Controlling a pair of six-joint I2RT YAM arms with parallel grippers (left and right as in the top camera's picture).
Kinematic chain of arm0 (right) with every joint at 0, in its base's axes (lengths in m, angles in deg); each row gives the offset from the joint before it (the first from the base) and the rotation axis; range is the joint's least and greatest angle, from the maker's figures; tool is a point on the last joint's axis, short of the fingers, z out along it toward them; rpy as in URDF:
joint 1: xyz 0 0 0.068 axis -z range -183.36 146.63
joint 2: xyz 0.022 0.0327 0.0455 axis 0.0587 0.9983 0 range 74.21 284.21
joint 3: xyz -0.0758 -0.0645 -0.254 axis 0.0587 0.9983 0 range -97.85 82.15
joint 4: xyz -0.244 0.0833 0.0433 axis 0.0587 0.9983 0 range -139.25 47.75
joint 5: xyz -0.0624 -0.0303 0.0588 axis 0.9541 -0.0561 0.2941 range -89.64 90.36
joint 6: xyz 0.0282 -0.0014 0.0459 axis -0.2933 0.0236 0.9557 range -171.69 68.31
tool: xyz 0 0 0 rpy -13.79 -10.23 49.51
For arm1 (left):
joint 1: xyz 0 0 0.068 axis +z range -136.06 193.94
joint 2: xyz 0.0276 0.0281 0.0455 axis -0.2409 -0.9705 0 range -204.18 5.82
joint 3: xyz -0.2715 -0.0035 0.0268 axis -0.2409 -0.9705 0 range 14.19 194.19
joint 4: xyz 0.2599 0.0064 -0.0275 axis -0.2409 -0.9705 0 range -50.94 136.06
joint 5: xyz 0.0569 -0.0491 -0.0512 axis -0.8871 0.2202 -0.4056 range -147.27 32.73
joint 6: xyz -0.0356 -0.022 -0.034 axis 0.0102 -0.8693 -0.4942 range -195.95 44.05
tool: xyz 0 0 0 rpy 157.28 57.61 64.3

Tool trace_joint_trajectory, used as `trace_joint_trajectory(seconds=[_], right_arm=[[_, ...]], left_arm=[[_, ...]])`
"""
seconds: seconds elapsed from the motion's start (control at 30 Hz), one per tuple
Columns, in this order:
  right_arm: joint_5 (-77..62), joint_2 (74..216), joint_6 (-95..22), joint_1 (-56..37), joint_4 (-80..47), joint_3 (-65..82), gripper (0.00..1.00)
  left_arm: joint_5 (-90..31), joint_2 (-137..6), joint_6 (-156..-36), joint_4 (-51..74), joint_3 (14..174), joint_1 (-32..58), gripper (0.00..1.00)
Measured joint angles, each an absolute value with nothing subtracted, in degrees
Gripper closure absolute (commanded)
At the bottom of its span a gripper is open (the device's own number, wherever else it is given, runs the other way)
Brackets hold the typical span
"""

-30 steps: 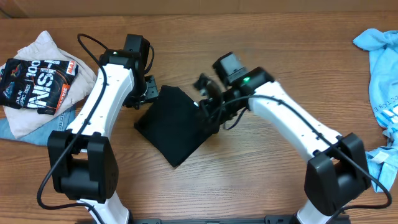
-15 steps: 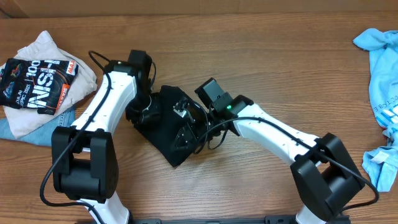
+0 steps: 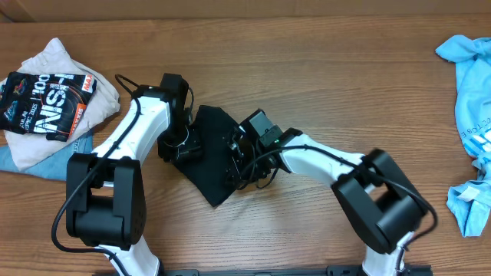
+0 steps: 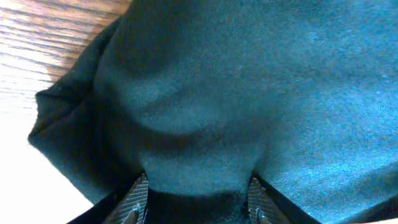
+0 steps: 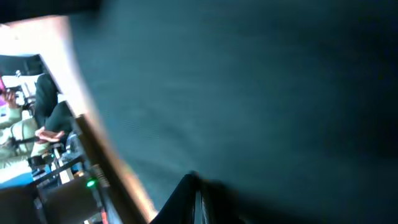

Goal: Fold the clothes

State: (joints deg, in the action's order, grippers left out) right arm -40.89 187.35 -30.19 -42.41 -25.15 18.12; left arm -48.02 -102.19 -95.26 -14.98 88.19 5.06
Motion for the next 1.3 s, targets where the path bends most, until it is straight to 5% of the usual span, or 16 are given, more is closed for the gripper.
trace_joint_trajectory(seconds=[0.33, 0.63, 0.9, 1.07, 1.3], right_arm=[[-41.72, 190.74, -18.46, -39.02, -22.51, 17.81, 0.96], [-42.90, 190.74, -20.47, -31.42, -17.87, 17.59, 0.94], [-41.22, 190.85, -24.05, -28.27, -15.20, 16.89, 0.94], [-41.20, 190.85, -25.17, -28.27, -15.18, 16.81, 0.93], [-41.20, 190.85, -25.80, -28.27, -15.20, 16.78, 0.93]], left_arm=[[-48.08, -102.19, -95.26, -9.30, 85.24, 5.03, 0.48], [-48.45, -101.57, -98.87, -7.53, 80.04, 5.03, 0.66], [-46.81, -101.14, -101.01, -10.48, 78.51, 5.06, 0.65], [-46.49, -98.65, -101.97, -10.19, 77.28, 5.06, 0.56], [-47.91, -86.89, -100.29, -2.15, 77.33, 5.06, 0.15]])
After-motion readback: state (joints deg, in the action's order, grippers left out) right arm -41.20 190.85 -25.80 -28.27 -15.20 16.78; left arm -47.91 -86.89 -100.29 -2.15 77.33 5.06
